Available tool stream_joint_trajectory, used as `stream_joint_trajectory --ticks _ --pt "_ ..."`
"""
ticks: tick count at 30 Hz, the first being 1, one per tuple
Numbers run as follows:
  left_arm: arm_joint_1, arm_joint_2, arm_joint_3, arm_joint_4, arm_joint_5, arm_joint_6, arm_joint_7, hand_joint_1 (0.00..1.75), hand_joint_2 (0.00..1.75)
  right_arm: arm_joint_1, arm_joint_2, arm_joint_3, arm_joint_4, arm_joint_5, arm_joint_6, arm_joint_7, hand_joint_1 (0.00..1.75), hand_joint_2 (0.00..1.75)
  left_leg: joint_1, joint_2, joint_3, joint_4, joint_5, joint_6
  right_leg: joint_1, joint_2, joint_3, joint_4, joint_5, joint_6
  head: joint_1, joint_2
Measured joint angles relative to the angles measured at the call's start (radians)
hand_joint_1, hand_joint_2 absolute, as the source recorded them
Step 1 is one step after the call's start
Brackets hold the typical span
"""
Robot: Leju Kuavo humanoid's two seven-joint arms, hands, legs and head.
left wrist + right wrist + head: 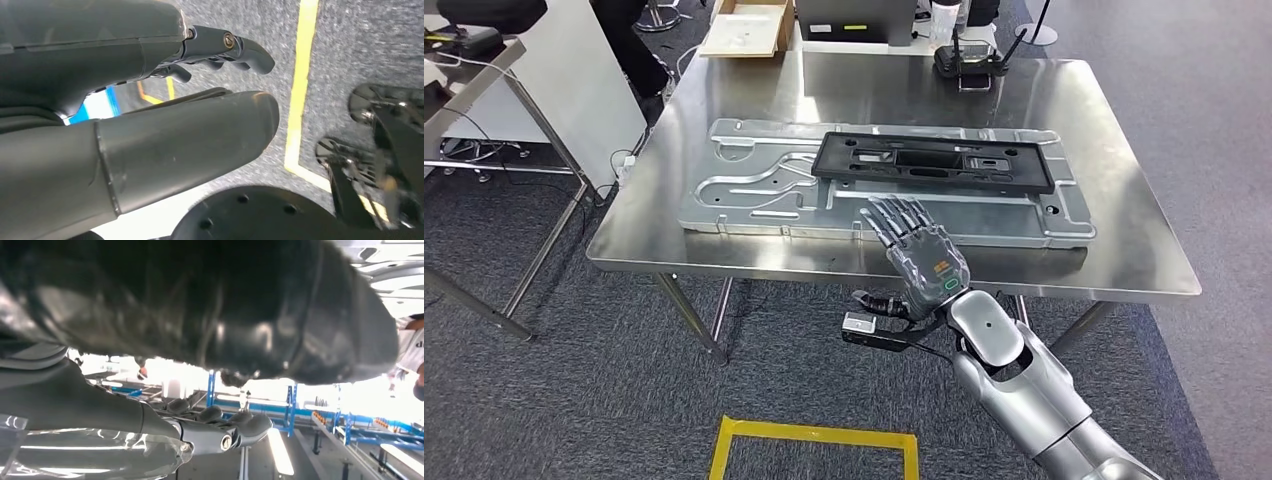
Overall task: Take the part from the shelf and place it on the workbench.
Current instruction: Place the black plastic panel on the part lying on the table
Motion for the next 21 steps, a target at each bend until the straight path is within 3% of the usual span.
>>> stream_joint_trajectory --ticks 3,4,5,6,8,10,11,12,14,15,16,18,19,20,21 --pt "0.001 0.000 0.000 0.000 0.000 0.000 0.000 0.00 0.00 0.003 -0.001 0.002 0.000 -0.002 0.000 -0.001 0.00 0.00 0.007 -0.002 -0.042 0.153 -0.143 -0.019 -0.003 -0.003 -0.043 -0.001 0.037 -0.012 -0.002 0.000" --pt "0.001 0.000 0.000 0.000 0.000 0.000 0.000 0.00 0.00 0.005 -0.002 0.002 0.000 -0.005 0.000 -0.001 0.00 0.00 0.009 -0.002 -0.050 0.209 -0.166 -0.023 -0.003 -0.003 -0.059 0.001 0.049 -0.011 -0.002 0.000" --pt "0.001 0.000 0.000 0.000 0.000 0.000 0.000 0.00 0.00 0.008 -0.004 0.002 0.000 -0.009 0.000 -0.001 0.00 0.00 0.011 -0.002 -0.047 0.245 -0.166 -0.027 -0.003 -0.003 -0.077 0.004 0.060 -0.009 -0.002 0.000" --pt "0.001 0.000 0.000 0.000 0.000 0.000 0.000 0.00 0.00 0.010 -0.007 0.002 0.000 -0.013 0.000 -0.002 0.00 0.00 0.013 -0.002 -0.032 0.254 -0.146 -0.029 -0.004 -0.003 -0.094 0.007 0.071 -0.006 -0.002 0.000" --pt "0.000 0.001 0.000 0.000 -0.001 0.000 0.000 0.00 0.00 0.013 -0.017 0.002 0.000 -0.023 0.000 -0.003 0.00 0.00 0.017 -0.003 0.051 0.168 -0.093 -0.030 -0.006 -0.003 -0.127 0.017 0.090 0.002 -0.002 0.000" --pt "-0.001 0.002 0.000 0.000 -0.001 0.000 0.000 0.00 0.00 0.013 -0.029 0.001 -0.004 -0.032 0.000 -0.006 0.00 0.00 0.014 -0.007 0.154 0.027 -0.099 -0.021 -0.005 -0.002 -0.147 0.025 0.108 0.015 -0.002 0.000" --pt "-0.002 0.002 0.000 0.000 -0.002 0.000 0.000 0.00 0.00 0.013 -0.033 0.001 -0.006 -0.035 0.000 -0.007 0.00 0.00 0.011 -0.009 0.181 -0.020 -0.113 -0.014 -0.005 -0.001 -0.151 0.026 0.117 0.021 -0.002 0.000" --pt "-0.002 0.002 0.000 0.000 -0.003 0.000 0.000 0.00 0.00 0.013 -0.037 0.001 -0.007 -0.037 0.000 -0.008 0.00 0.00 0.007 -0.011 0.190 -0.042 -0.121 -0.004 -0.005 -0.001 -0.152 0.023 0.127 0.028 -0.002 0.000" --pt "-0.002 0.002 0.000 0.000 -0.003 -0.001 0.000 0.00 0.00 0.014 -0.045 0.001 -0.008 -0.039 0.000 -0.010 0.00 0.00 0.007 -0.010 0.175 -0.047 -0.104 0.018 -0.007 0.000 -0.155 0.017 0.140 0.042 -0.001 0.000" --pt "-0.003 0.002 0.000 0.000 -0.003 -0.001 0.000 0.00 0.00 0.014 -0.050 0.001 -0.008 -0.040 0.001 -0.012 0.00 0.00 0.007 -0.007 0.165 -0.049 -0.091 0.030 -0.008 0.001 -0.161 0.026 0.120 0.047 -0.001 0.000" --pt "-0.004 0.002 0.000 0.000 -0.003 -0.001 0.000 0.00 0.00 0.014 -0.054 0.001 -0.008 -0.041 0.001 -0.013 0.00 0.00 0.008 -0.004 0.153 -0.051 -0.077 0.041 -0.009 0.003 -0.172 0.050 0.083 0.051 -0.001 0.000" --pt "-0.004 0.002 0.000 0.000 -0.004 -0.001 0.000 0.00 0.00 0.014 -0.060 0.001 -0.008 -0.041 0.002 -0.016 0.00 0.00 0.006 -0.001 0.122 -0.051 -0.052 0.054 -0.011 0.004 -0.201 0.160 -0.026 0.056 -0.001 0.000" --pt "-0.004 0.002 0.000 0.000 -0.004 -0.001 -0.002 0.00 0.00 0.014 -0.063 0.001 -0.008 -0.042 0.004 -0.017 0.00 0.00 0.004 -0.001 0.105 -0.050 -0.041 0.056 -0.011 0.004 -0.214 0.225 -0.058 0.058 -0.001 0.000" --pt "-0.003 0.002 0.000 0.000 -0.004 -0.001 -0.006 0.00 0.00 0.016 -0.066 0.001 -0.007 -0.041 0.006 -0.018 0.00 0.00 0.001 -0.001 0.087 -0.049 -0.029 0.057 -0.011 0.004 -0.220 0.281 -0.066 0.060 -0.001 0.000" --pt "-0.002 0.003 0.000 0.000 -0.004 -0.001 -0.010 0.00 0.00 0.017 -0.069 0.001 -0.005 -0.041 0.008 -0.019 0.00 0.00 -0.002 -0.001 0.070 -0.048 -0.018 0.057 -0.011 0.004 -0.216 0.312 -0.048 0.059 -0.001 0.000"
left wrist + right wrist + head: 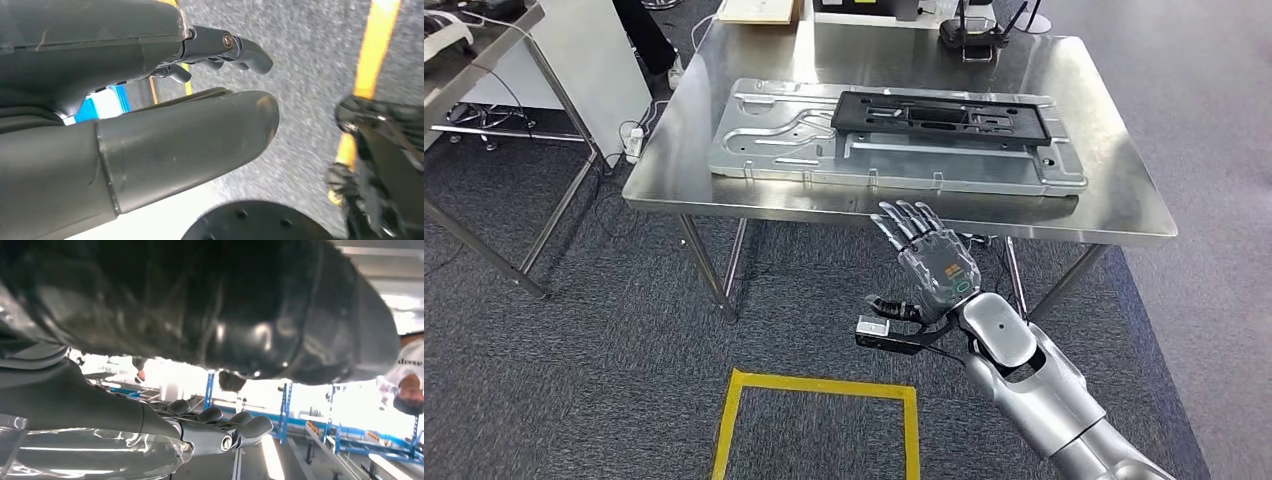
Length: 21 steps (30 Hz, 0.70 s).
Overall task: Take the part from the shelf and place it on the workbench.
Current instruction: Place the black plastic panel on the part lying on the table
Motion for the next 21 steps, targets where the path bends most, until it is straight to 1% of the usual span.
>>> stream_joint_trajectory --ticks 1,2,3,4,5,6,7,8,9,10,11,12,13,14,15,16,17,18,19,20,21 --pt "0.000 0.000 0.000 0.000 0.000 0.000 -0.004 0.00 0.00 0.002 -0.003 0.000 0.002 0.001 0.003 -0.001 0.00 0.00 -0.003 0.000 -0.015 0.002 0.011 -0.001 0.001 0.000 0.022 -0.004 0.033 -0.003 0.000 0.000" --pt "0.001 0.000 0.000 0.000 0.000 0.000 -0.007 0.00 0.00 0.003 -0.005 0.000 0.004 0.002 0.005 -0.001 0.00 0.00 -0.005 0.000 -0.029 0.004 0.020 -0.002 0.004 0.000 0.062 -0.043 0.061 -0.010 0.000 0.000" --pt "0.000 -0.001 0.000 0.000 0.000 -0.001 -0.009 0.00 0.00 0.003 -0.007 0.000 0.005 0.002 0.007 -0.001 0.00 0.00 -0.007 0.000 -0.040 0.007 0.028 -0.005 0.008 0.000 0.120 -0.112 0.067 -0.019 0.000 0.000" --pt "0.000 -0.003 0.000 0.000 0.000 -0.002 -0.009 0.00 0.00 0.002 -0.009 0.000 0.006 0.003 0.008 -0.001 0.00 0.00 -0.009 -0.001 -0.048 0.010 0.035 -0.008 0.012 0.001 0.179 -0.193 0.057 -0.028 0.000 0.000" --pt "0.000 -0.004 0.000 0.001 0.000 -0.003 -0.010 0.00 0.00 0.001 -0.010 -0.001 0.007 0.003 0.008 -0.002 0.00 0.00 -0.010 -0.002 -0.052 0.013 0.042 -0.013 0.016 0.001 0.225 -0.260 0.036 -0.035 0.000 0.000" --pt "0.000 -0.006 0.000 0.001 0.000 -0.004 -0.013 0.00 0.00 0.000 -0.010 -0.001 0.009 0.004 0.010 -0.002 0.00 0.00 -0.010 -0.002 -0.055 0.014 0.047 -0.019 0.020 0.000 0.252 -0.304 0.016 -0.040 0.000 0.000" --pt "-0.001 -0.006 0.000 0.001 0.000 -0.009 -0.023 0.00 0.00 0.000 -0.010 -0.001 0.013 0.006 0.012 -0.004 0.00 0.00 -0.010 -0.004 -0.056 0.013 0.054 -0.026 0.021 -0.001 0.260 -0.323 0.011 -0.043 0.000 0.000" --pt "-0.003 -0.006 0.000 0.001 0.002 -0.020 -0.041 0.00 0.00 -0.004 -0.005 -0.001 0.024 0.012 0.014 -0.009 0.00 0.00 -0.008 -0.006 -0.058 0.013 0.059 -0.033 0.020 -0.005 0.259 -0.330 0.016 -0.047 0.000 0.000" --pt "-0.007 -0.005 0.000 0.001 0.005 -0.036 -0.065 0.00 0.00 -0.013 0.006 0.000 0.044 0.021 0.017 -0.014 0.00 0.00 -0.007 -0.008 -0.064 0.019 0.054 -0.040 0.017 -0.009 0.255 -0.334 0.024 -0.054 0.000 0.000" --pt "-0.014 -0.005 0.000 0.000 0.009 -0.057 -0.085 0.00 0.00 -0.027 0.025 0.002 0.071 0.031 0.019 -0.017 0.00 0.00 -0.005 -0.010 -0.075 0.041 0.035 -0.046 0.014 -0.014 0.249 -0.337 0.035 -0.062 0.000 0.000" --pt "-0.024 -0.005 0.000 0.000 0.015 -0.076 -0.098 0.00 0.00 -0.046 0.051 0.006 0.101 0.040 0.022 -0.019 0.00 0.00 -0.002 -0.011 -0.094 0.082 0.003 -0.053 0.010 -0.018 0.241 -0.340 0.044 -0.067 0.000 0.000" --pt "-0.037 -0.004 0.000 0.000 0.021 -0.091 -0.103 0.00 0.00 -0.064 0.076 0.012 0.130 0.046 0.023 -0.018 0.00 0.00 0.001 -0.011 -0.118 0.140 -0.039 -0.060 0.011 -0.022 0.232 -0.340 0.051 -0.071 0.000 0.000" --pt "-0.049 -0.004 0.000 0.000 0.025 -0.103 -0.102 0.00 0.00 -0.078 0.100 0.018 0.155 0.050 0.024 -0.017 0.00 0.00 0.004 -0.011 -0.143 0.206 -0.075 -0.067 0.011 -0.028 0.223 -0.339 0.057 -0.073 0.000 0.000" --pt "-0.060 -0.004 0.000 -0.001 0.028 -0.109 -0.101 0.00 0.00 -0.088 0.119 0.024 0.175 0.052 0.023 -0.015 0.00 0.00 0.006 -0.011 -0.160 0.261 -0.096 -0.073 0.012 -0.036 0.215 -0.338 0.062 -0.072 0.000 0.000" --pt "-0.067 -0.003 0.000 -0.001 0.031 -0.113 -0.101 0.00 0.00 -0.094 0.132 0.029 0.193 0.053 0.023 -0.014 0.00 0.00 0.008 -0.010 -0.162 0.287 -0.099 -0.077 0.012 -0.046 0.209 -0.335 0.064 -0.071 0.000 0.000" --pt "-0.070 -0.002 0.000 -0.002 0.033 -0.116 -0.102 0.00 0.00 -0.098 0.143 0.034 0.207 0.054 0.022 -0.014 0.00 0.00 0.010 -0.008 -0.144 0.276 -0.085 -0.080 0.012 -0.056 0.205 -0.331 0.066 -0.070 0.000 0.000" --pt "-0.071 -0.001 0.000 -0.003 0.035 -0.118 -0.103 0.00 0.00 -0.102 0.150 0.037 0.218 0.053 0.022 -0.014 0.00 0.00 0.012 -0.002 -0.106 0.225 -0.059 -0.082 0.011 -0.066 0.202 -0.327 0.065 -0.068 -0.001 0.000" --pt "-0.071 0.000 0.000 -0.005 0.037 -0.119 -0.105 0.00 0.00 -0.106 0.155 0.039 0.227 0.052 0.021 -0.014 0.00 0.00 0.012 0.012 -0.060 0.151 -0.037 -0.082 0.011 -0.076 0.199 -0.322 0.064 -0.065 -0.001 0.000" --pt "-0.071 0.002 0.000 -0.006 0.038 -0.120 -0.107 0.00 0.00 -0.111 0.157 0.040 0.234 0.050 0.021 -0.014 0.00 0.00 0.009 0.028 -0.019 0.086 -0.022 -0.078 0.012 -0.085 0.197 -0.318 0.062 -0.061 -0.001 0.000" --pt "-0.070 0.003 0.000 -0.007 0.039 -0.121 -0.110 0.00 0.00 -0.116 0.159 0.041 0.240 0.047 0.021 -0.014 0.00 0.00 0.004 0.043 0.008 0.039 -0.013 -0.071 0.015 -0.094 0.196 -0.315 0.061 -0.056 0.000 0.000" --pt "-0.070 0.004 0.000 -0.008 0.039 -0.122 -0.112 0.00 0.00 -0.120 0.162 0.043 0.245 0.044 0.021 -0.016 0.00 0.00 0.000 0.051 0.017 0.016 -0.015 -0.062 0.017 -0.102 0.195 -0.313 0.060 -0.051 0.000 0.000"
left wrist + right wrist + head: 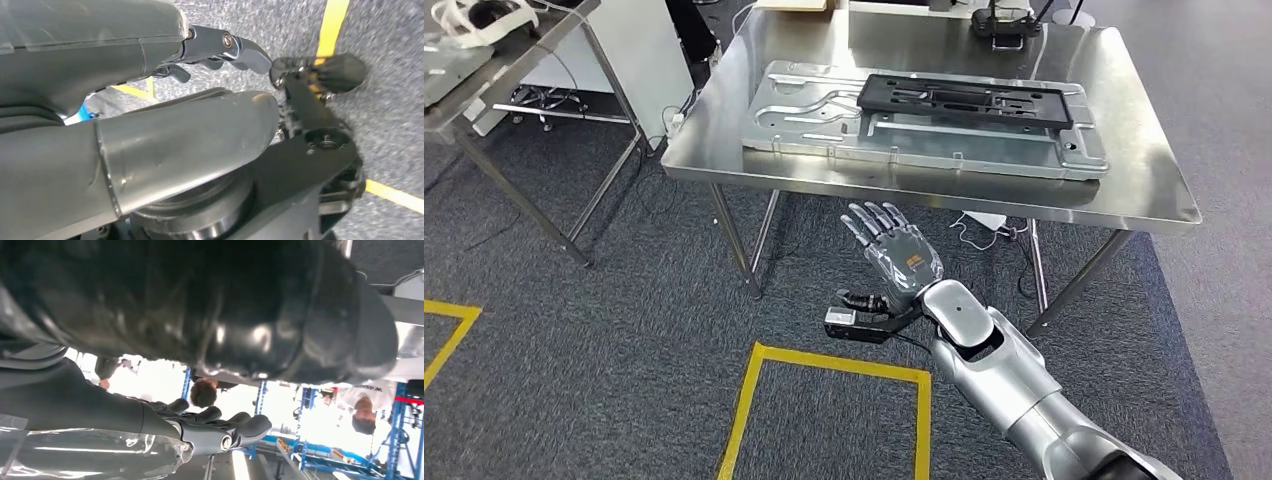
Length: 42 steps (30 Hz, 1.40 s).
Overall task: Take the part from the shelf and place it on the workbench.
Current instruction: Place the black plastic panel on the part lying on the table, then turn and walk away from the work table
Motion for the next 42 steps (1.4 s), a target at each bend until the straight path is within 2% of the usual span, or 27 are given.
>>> stream_joint_trajectory --ticks 2,3,5,7,8,9,10,12,14,16,18,20,22,24,26,28,29,30,32,33,35,36,37,38,40,41,42 --pt "0.001 0.002 0.000 0.000 0.001 -0.002 -0.004 0.00 0.00 -0.007 0.007 0.004 0.010 -0.006 0.000 -0.002 0.00 0.00 -0.003 -0.012 -0.004 -0.006 0.002 0.019 0.003 -0.018 0.001 0.000 0.001 0.010 0.000 0.000" --pt "0.002 0.003 0.000 0.000 0.002 -0.003 -0.004 0.00 0.00 -0.009 0.010 0.006 0.015 -0.008 -0.001 -0.003 0.00 0.00 -0.001 -0.021 -0.004 -0.012 0.004 0.027 0.002 -0.012 0.000 0.004 -0.004 0.016 0.000 0.000" --pt "0.004 0.003 0.000 0.000 0.003 -0.005 -0.004 0.00 0.00 -0.014 0.013 0.008 0.025 -0.012 -0.003 -0.003 0.00 0.00 0.005 -0.040 -0.006 -0.020 0.013 0.043 -0.001 0.038 -0.022 0.053 -0.040 0.027 0.001 0.000" --pt "0.005 0.003 0.000 0.000 0.006 -0.007 -0.004 0.00 0.00 -0.015 0.013 0.008 0.038 -0.017 -0.005 -0.006 0.00 0.00 0.006 -0.058 -0.012 -0.021 0.019 0.052 -0.004 0.092 -0.084 0.181 -0.107 0.033 0.001 0.000" --pt "0.005 0.004 0.000 0.000 0.007 -0.008 -0.004 0.00 0.00 -0.013 0.013 0.009 0.046 -0.019 -0.006 -0.008 0.00 0.00 0.005 -0.070 -0.015 -0.020 0.021 0.054 -0.004 0.099 -0.117 0.246 -0.130 0.034 0.000 0.000" --pt "0.007 0.004 0.000 0.000 0.009 -0.008 -0.004 0.00 0.00 -0.010 0.013 0.010 0.054 -0.021 -0.007 -0.010 0.00 0.00 0.005 -0.084 -0.018 -0.018 0.022 0.055 -0.004 0.101 -0.139 0.288 -0.137 0.034 0.000 0.000" --pt "0.009 0.004 0.000 0.000 0.009 -0.008 -0.004 0.00 0.00 -0.009 0.013 0.011 0.061 -0.022 -0.008 -0.011 0.00 0.00 0.005 -0.097 -0.020 -0.016 0.023 0.056 -0.004 0.102 -0.142 0.290 -0.122 0.032 0.001 0.000" --pt "0.012 0.004 0.000 0.000 0.010 -0.009 -0.004 0.00 0.00 -0.011 0.013 0.012 0.071 -0.023 -0.010 -0.012 0.00 0.00 0.004 -0.124 -0.021 -0.010 0.022 0.054 -0.004 0.117 -0.097 0.187 -0.048 0.025 0.001 0.000" --pt "0.012 0.004 0.000 0.000 0.010 -0.010 -0.003 0.00 0.00 -0.015 0.013 0.012 0.077 -0.023 -0.011 -0.013 0.00 0.00 0.003 -0.146 -0.027 -0.003 0.022 0.047 -0.006 0.157 -0.042 0.063 0.002 0.016 0.000 0.000" --pt "0.011 0.004 0.000 0.000 0.011 -0.011 -0.002 0.00 0.00 -0.018 0.014 0.014 0.083 -0.025 -0.011 -0.016 0.00 0.00 0.005 -0.166 -0.038 -0.001 0.026 0.035 -0.005 0.175 -0.026 0.019 0.007 0.013 0.000 0.000" --pt "0.017 0.005 0.000 -0.001 0.011 -0.011 -0.002 0.00 0.00 -0.019 0.016 0.016 0.089 -0.026 -0.011 -0.019 0.00 0.00 0.008 -0.179 -0.045 -0.004 0.030 0.022 -0.006 0.155 -0.025 0.010 0.012 0.006 0.000 0.000" --pt "0.024 0.007 0.000 -0.001 0.010 -0.011 -0.001 0.00 0.00 -0.022 0.022 0.019 0.096 -0.030 -0.012 -0.022 0.00 0.00 0.006 -0.142 -0.060 0.026 0.009 0.010 -0.011 0.133 -0.019 -0.001 0.019 -0.006 -0.001 0.000" --pt "0.024 0.006 0.000 -0.001 0.010 -0.011 -0.001 0.00 0.00 -0.023 0.025 0.020 0.102 -0.035 -0.012 -0.023 0.00 0.00 0.006 -0.090 -0.092 0.097 -0.036 0.000 -0.012 0.115 -0.017 -0.007 0.021 -0.014 -0.003 0.000" --pt "0.023 0.006 0.000 -0.001 0.011 -0.011 -0.002 0.00 0.00 -0.023 0.025 0.021 0.105 -0.038 -0.012 -0.023 0.00 0.00 0.008 -0.079 -0.112 0.138 -0.058 -0.004 -0.011 0.107 -0.017 -0.006 0.021 -0.015 -0.003 0.000" --pt "0.022 0.006 0.000 -0.001 0.011 -0.011 -0.002 0.00 0.00 -0.023 0.025 0.021 0.106 -0.038 -0.012 -0.023 0.00 0.00 0.009 -0.079 -0.116 0.145 -0.062 -0.004 -0.011 0.105 -0.017 -0.006 0.021 -0.015 -0.003 0.000" --pt "0.022 0.006 0.000 -0.001 0.012 -0.010 -0.002 0.00 0.00 -0.020 0.025 0.022 0.117 -0.042 -0.013 -0.023 0.00 0.00 0.012 -0.073 -0.152 0.221 -0.089 -0.010 -0.010 0.088 -0.017 -0.006 0.020 -0.016 -0.003 0.000" --pt "0.023 0.007 0.000 -0.001 0.013 -0.009 -0.002 0.00 0.00 -0.017 0.025 0.023 0.132 -0.047 -0.019 -0.023 0.00 0.00 0.014 -0.063 -0.140 0.203 -0.071 -0.013 -0.009 0.068 -0.017 -0.004 0.017 -0.014 -0.003 0.000" --pt "0.025 0.007 0.000 -0.001 0.015 -0.008 -0.002 0.00 0.44 -0.015 0.025 0.024 0.149 -0.053 -0.026 -0.023 0.00 0.00 0.015 -0.042 -0.117 0.161 -0.049 -0.015 -0.009 0.046 -0.015 -0.002 0.013 -0.010 -0.003 0.000" --pt "0.026 0.007 0.000 -0.001 0.019 -0.007 -0.003 0.00 1.31 -0.013 0.025 0.025 0.183 -0.065 -0.041 -0.022 0.00 0.00 0.010 -0.008 -0.038 0.013 0.015 -0.004 -0.004 0.011 -0.012 0.003 0.005 0.002 -0.002 0.000" --pt "0.026 0.007 0.000 -0.001 0.021 -0.006 -0.003 0.00 1.75 -0.014 0.025 0.024 0.196 -0.070 -0.044 -0.022 0.00 0.00 0.006 -0.003 -0.029 -0.006 0.016 0.003 -0.002 0.003 -0.011 0.004 0.003 0.007 -0.002 0.000" --pt "0.028 0.006 0.000 -0.001 0.023 -0.006 -0.004 0.00 1.75 -0.014 0.027 0.021 0.232 -0.083 -0.050 -0.024 0.00 0.00 0.003 -0.023 -0.030 -0.008 0.018 0.017 0.000 -0.012 -0.007 0.002 0.000 0.017 -0.002 0.000" --pt "0.030 0.006 0.000 -0.001 0.024 -0.006 -0.004 0.00 1.75 -0.014 0.028 0.018 0.252 -0.089 -0.054 -0.026 0.00 0.00 0.005 -0.033 -0.029 -0.011 0.020 0.023 -0.002 -0.006 -0.006 0.005 -0.005 0.023 -0.002 0.000" --pt "0.032 0.006 0.000 -0.001 0.025 -0.006 -0.004 0.00 1.75 -0.014 0.028 0.013 0.273 -0.094 -0.061 -0.029 0.00 0.00 0.007 -0.042 -0.028 -0.016 0.024 0.030 -0.005 0.014 -0.011 0.021 -0.019 0.028 -0.002 0.000" --pt "0.033 0.006 0.000 -0.001 0.026 -0.006 -0.004 0.00 1.75 -0.014 0.026 0.007 0.296 -0.098 -0.070 -0.033 0.00 0.00 0.010 -0.050 -0.027 -0.020 0.027 0.036 -0.007 0.041 -0.027 0.056 -0.043 0.032 -0.002 0.000" --pt "0.035 0.006 0.000 -0.001 0.028 -0.006 -0.004 0.00 1.75 -0.010 0.021 -0.003 0.344 -0.103 -0.085 -0.038 0.00 0.00 0.011 -0.068 -0.030 -0.021 0.030 0.043 -0.010 0.090 -0.087 0.182 -0.109 0.036 -0.002 0.000" --pt "0.035 0.006 0.000 -0.001 0.028 -0.006 -0.004 0.00 1.75 -0.006 0.018 -0.007 0.367 -0.104 -0.089 -0.039 0.00 0.00 0.010 -0.080 -0.031 -0.020 0.031 0.045 -0.010 0.097 -0.119 0.246 -0.133 0.037 -0.002 0.000" --pt "0.036 0.006 0.000 -0.001 0.029 -0.005 -0.004 0.00 1.75 0.000 0.016 -0.010 0.388 -0.105 -0.091 -0.040 0.00 0.00 0.010 -0.094 -0.032 -0.019 0.031 0.046 -0.010 0.100 -0.140 0.284 -0.138 0.038 -0.002 0.000"
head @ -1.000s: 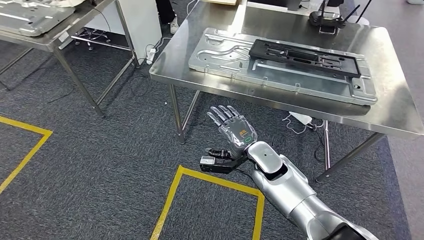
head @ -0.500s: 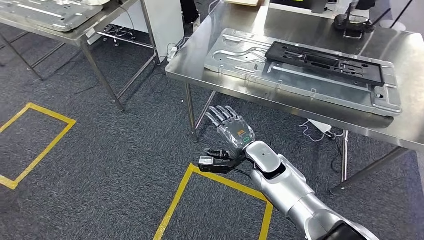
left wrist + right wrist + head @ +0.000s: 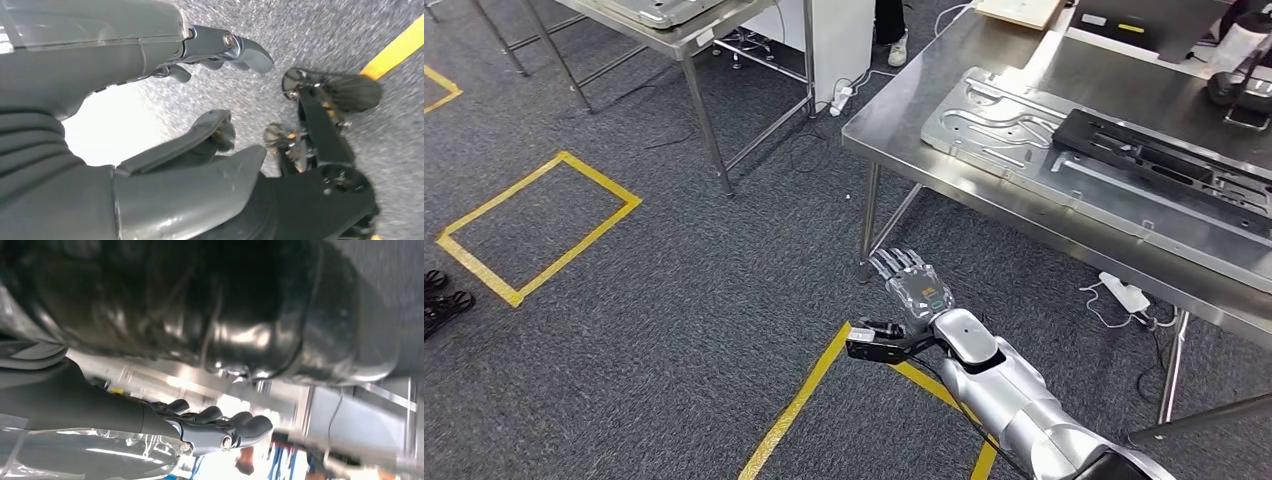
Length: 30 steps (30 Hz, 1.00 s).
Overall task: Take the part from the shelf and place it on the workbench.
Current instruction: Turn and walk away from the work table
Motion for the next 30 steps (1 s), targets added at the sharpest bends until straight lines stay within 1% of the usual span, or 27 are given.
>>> stream_joint_trajectory --ticks 1,2,3,4,5,6,7,8,9,10,11,13,14,15,16,17,18,20,21,22,24,25,26,27,28,29,30 --pt "0.002 0.000 0.000 0.000 0.000 0.000 0.000 0.00 1.75 0.005 -0.002 -0.002 0.017 0.000 -0.002 0.000 0.00 0.00 0.000 -0.014 -0.001 0.002 0.000 0.000 0.000 0.002 -0.003 0.000 0.015 -0.001 0.000 0.000" --pt "0.004 0.000 0.000 0.000 0.001 0.000 -0.001 0.00 1.75 0.007 -0.003 -0.004 0.031 0.001 -0.006 0.002 0.00 0.00 0.000 -0.027 -0.001 0.005 -0.001 -0.001 -0.001 0.005 0.013 -0.038 0.047 -0.002 0.000 0.000" --pt "0.006 0.000 0.000 0.000 0.002 0.000 -0.001 0.00 1.75 0.008 -0.005 -0.007 0.043 0.004 -0.010 0.005 0.00 0.00 0.000 -0.039 -0.001 0.008 -0.002 -0.003 -0.002 0.017 0.042 -0.103 0.087 -0.005 0.000 0.000" --pt "0.008 0.000 0.000 0.000 0.005 0.001 -0.001 0.00 1.75 0.009 -0.008 -0.010 0.055 0.009 -0.018 0.010 0.00 0.00 -0.001 -0.050 -0.004 0.013 -0.003 -0.006 -0.004 0.040 0.072 -0.170 0.116 -0.008 0.000 0.000" --pt "0.009 -0.001 0.000 0.000 0.008 0.001 -0.002 0.00 1.75 0.011 -0.011 -0.013 0.066 0.013 -0.027 0.016 0.00 0.00 -0.002 -0.061 -0.007 0.017 -0.004 -0.011 -0.005 0.059 0.094 -0.222 0.134 -0.010 0.000 0.000" --pt "0.010 -0.001 0.000 0.000 0.012 0.001 -0.002 0.00 1.75 0.016 -0.014 -0.017 0.078 0.017 -0.037 0.021 0.00 0.00 -0.002 -0.071 -0.011 0.019 -0.004 -0.017 -0.006 0.073 0.106 -0.251 0.140 -0.013 0.000 0.000" --pt "0.012 -0.001 0.000 0.000 0.017 0.002 -0.002 0.00 1.75 0.024 -0.016 -0.021 0.089 0.017 -0.045 0.023 0.00 0.00 -0.001 -0.082 -0.014 0.019 -0.003 -0.023 -0.004 0.075 0.109 -0.259 0.137 -0.016 0.000 0.000" --pt "0.015 -0.001 0.001 0.000 0.021 0.002 -0.003 0.00 1.75 0.034 -0.016 -0.026 0.100 0.015 -0.052 0.022 0.00 0.00 0.000 -0.093 -0.016 0.016 0.000 -0.030 -0.003 0.063 0.110 -0.261 0.139 -0.021 0.000 0.000" --pt "0.019 -0.001 0.001 0.000 0.024 0.002 -0.003 0.00 1.75 0.043 -0.017 -0.032 0.108 0.011 -0.056 0.020 0.00 0.00 0.002 -0.095 -0.017 0.016 -0.001 -0.035 -0.003 0.050 0.113 -0.265 0.141 -0.027 0.000 0.000" --pt "0.022 -0.001 0.001 0.000 0.026 0.002 -0.003 0.00 1.75 0.051 -0.018 -0.039 0.117 0.006 -0.060 0.019 0.00 0.00 0.001 -0.081 -0.021 0.025 -0.007 -0.040 -0.004 0.038 0.117 -0.270 0.143 -0.034 -0.001 0.000" --pt "0.025 -0.002 0.002 0.000 0.027 0.002 -0.002 0.00 1.75 0.058 -0.019 -0.046 0.128 0.000 -0.062 0.019 0.00 0.00 0.000 -0.057 -0.033 0.051 -0.025 -0.045 -0.006 0.026 0.119 -0.275 0.146 -0.041 -0.001 0.000" --pt "0.026 -0.003 0.002 0.000 0.030 0.002 0.001 0.00 1.75 0.076 -0.027 -0.065 0.156 -0.021 -0.064 0.024 0.00 0.00 -0.001 0.003 -0.084 0.162 -0.086 -0.052 -0.003 0.000 0.123 -0.279 0.146 -0.051 -0.003 0.000" --pt "0.026 -0.003 0.002 0.000 0.031 0.002 0.001 0.00 1.75 0.089 -0.034 -0.079 0.174 -0.036 -0.064 0.027 0.00 0.00 0.000 0.017 -0.116 0.229 -0.116 -0.055 0.000 -0.015 0.123 -0.279 0.144 -0.054 -0.003 0.000" --pt "0.027 -0.003 0.002 0.000 0.031 0.002 0.001 0.00 1.75 0.105 -0.042 -0.096 0.193 -0.053 -0.064 0.027 0.00 0.00 0.001 0.024 -0.138 0.278 -0.133 -0.057 0.001 -0.031 0.124 -0.278 0.142 -0.054 -0.003 0.000" --pt "0.029 -0.003 0.002 0.000 0.030 0.002 0.000 0.00 1.75 0.121 -0.051 -0.114 0.211 -0.071 -0.062 0.024 0.00 0.00 0.001 0.027 -0.142 0.292 -0.132 -0.057 0.003 -0.047 0.124 -0.278 0.140 -0.054 -0.003 0.000" --pt "0.032 -0.003 0.002 0.000 0.028 0.001 0.000 0.00 1.75 0.137 -0.060 -0.133 0.230 -0.092 -0.056 0.019 0.00 0.00 0.001 0.031 -0.125 0.267 -0.113 -0.055 0.004 -0.060 0.125 -0.277 0.138 -0.053 -0.003 0.000" --pt "0.036 -0.003 0.002 0.000 0.025 -0.001 0.000 0.00 1.75 0.151 -0.069 -0.152 0.247 -0.113 -0.049 0.013 0.00 0.00 0.000 0.038 -0.089 0.206 -0.083 -0.051 0.004 -0.072 0.128 -0.276 0.135 -0.051 -0.003 0.000" --pt "0.040 0.000 0.002 0.000 0.021 -0.005 0.000 0.00 1.75 0.178 -0.086 -0.188 0.277 -0.145 -0.035 0.002 0.00 0.00 -0.009 0.074 -0.012 0.068 -0.040 -0.036 0.008 -0.095 0.134 -0.275 0.129 -0.045 -0.003 0.000" --pt "0.040 0.000 0.002 0.000 0.021 -0.007 0.000 0.00 1.75 0.190 -0.094 -0.204 0.290 -0.153 -0.033 -0.002 0.00 0.00 -0.014 0.087 0.009 0.029 -0.032 -0.029 0.009 -0.105 0.136 -0.275 0.126 -0.041 -0.003 0.000" --pt "0.040 0.001 0.001 0.000 0.021 -0.008 0.000 0.00 1.75 0.200 -0.100 -0.218 0.300 -0.158 -0.030 -0.004 0.00 0.00 -0.019 0.092 0.016 0.012 -0.033 -0.024 0.011 -0.114 0.137 -0.275 0.124 -0.036 -0.003 0.000" --pt "0.043 0.001 0.001 0.000 0.020 -0.010 0.000 0.00 1.75 0.211 -0.107 -0.243 0.318 -0.168 -0.010 0.002 0.00 0.00 -0.020 0.074 0.018 0.007 -0.030 -0.016 0.011 -0.127 0.143 -0.278 0.122 -0.025 -0.003 0.000" --pt "0.046 0.001 0.001 0.000 0.018 -0.011 -0.001 0.00 1.75 0.216 -0.111 -0.256 0.326 -0.176 0.010 0.010 0.00 0.00 -0.018 0.066 0.023 0.000 -0.027 -0.012 0.010 -0.117 0.147 -0.276 0.118 -0.019 -0.003 0.000" --pt "0.047 0.001 0.001 0.000 0.016 -0.012 -0.001 0.00 1.75 0.222 -0.114 -0.269 0.334 -0.186 0.033 0.019 0.00 0.00 -0.014 0.057 0.029 -0.008 -0.023 -0.007 0.008 -0.095 0.145 -0.264 0.105 -0.013 -0.002 0.000" --pt "0.046 0.000 0.001 0.000 0.015 -0.014 -0.001 0.00 1.75 0.232 -0.119 -0.283 0.343 -0.196 0.054 0.028 0.00 0.00 -0.011 0.048 0.035 -0.016 -0.019 -0.002 0.006 -0.065 0.132 -0.232 0.082 -0.008 -0.002 0.000" --pt "0.044 0.000 0.001 0.000 0.014 -0.015 -0.001 0.00 1.75 0.248 -0.125 -0.298 0.353 -0.204 0.072 0.034 0.00 0.00 -0.010 0.038 0.036 -0.020 -0.016 0.001 0.003 -0.035 0.110 -0.181 0.053 -0.006 -0.002 0.000" --pt "0.041 0.000 0.000 0.000 0.013 -0.017 -0.001 0.00 1.75 0.268 -0.130 -0.315 0.364 -0.211 0.085 0.038 0.00 0.00 -0.010 0.024 0.036 -0.020 -0.015 0.003 0.002 -0.016 0.079 -0.120 0.022 -0.004 -0.002 0.000" --pt "0.040 0.000 0.000 0.000 0.013 -0.018 -0.001 0.00 1.75 0.294 -0.136 -0.332 0.376 -0.216 0.097 0.042 0.00 0.00 -0.010 0.009 0.034 -0.019 -0.015 0.005 0.001 -0.008 0.052 -0.064 0.002 -0.003 -0.002 0.000"
